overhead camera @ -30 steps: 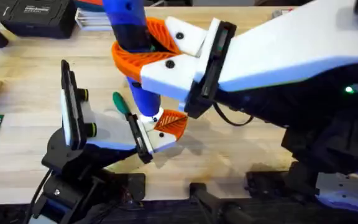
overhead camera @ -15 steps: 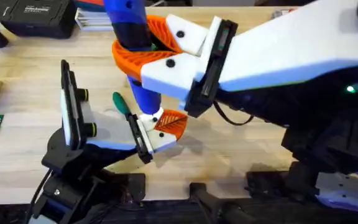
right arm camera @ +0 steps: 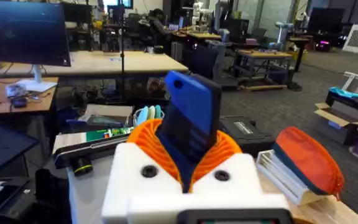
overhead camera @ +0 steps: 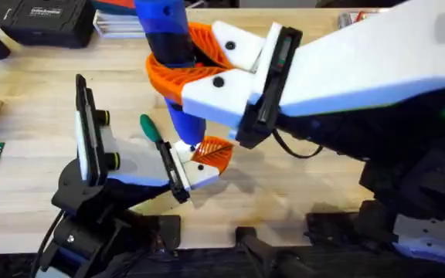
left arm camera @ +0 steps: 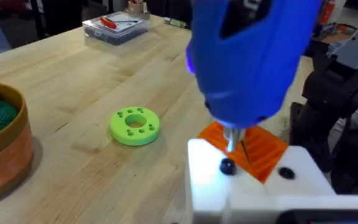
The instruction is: Pick up the gripper from the table and insert it into the empty holder that is missing its gripper. Then pick up a screw, insert it into the mounting hole, and use the screwdriver to tighten it. Finally, clean up the table by picking up the vegetable and placing it into the bucket.
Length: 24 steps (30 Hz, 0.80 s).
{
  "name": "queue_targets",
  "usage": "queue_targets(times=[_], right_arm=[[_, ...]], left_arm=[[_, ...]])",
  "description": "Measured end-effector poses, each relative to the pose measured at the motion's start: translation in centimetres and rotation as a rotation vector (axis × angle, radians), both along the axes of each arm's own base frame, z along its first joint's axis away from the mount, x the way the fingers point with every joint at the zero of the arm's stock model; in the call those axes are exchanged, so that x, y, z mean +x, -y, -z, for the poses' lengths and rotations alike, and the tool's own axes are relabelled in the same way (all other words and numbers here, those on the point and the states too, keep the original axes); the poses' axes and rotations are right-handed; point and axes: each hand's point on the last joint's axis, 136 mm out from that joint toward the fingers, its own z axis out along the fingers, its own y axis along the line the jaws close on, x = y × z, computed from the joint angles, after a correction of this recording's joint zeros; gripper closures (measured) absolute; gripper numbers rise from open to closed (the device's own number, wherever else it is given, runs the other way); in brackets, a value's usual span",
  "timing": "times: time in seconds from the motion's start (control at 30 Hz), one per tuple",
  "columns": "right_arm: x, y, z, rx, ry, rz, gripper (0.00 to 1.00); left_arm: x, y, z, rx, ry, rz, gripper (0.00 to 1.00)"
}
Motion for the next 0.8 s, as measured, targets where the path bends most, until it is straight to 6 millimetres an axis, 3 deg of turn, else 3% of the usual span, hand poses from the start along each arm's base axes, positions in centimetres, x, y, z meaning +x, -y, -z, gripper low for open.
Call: queue_targets(times=[0.8], right_arm=[[0.24,-0.39,0.01,0.011,0.001,-0.002,0.977]], left_arm=[[0.00,0.00,0.00,0.000,0.000,0.000,0.994]])
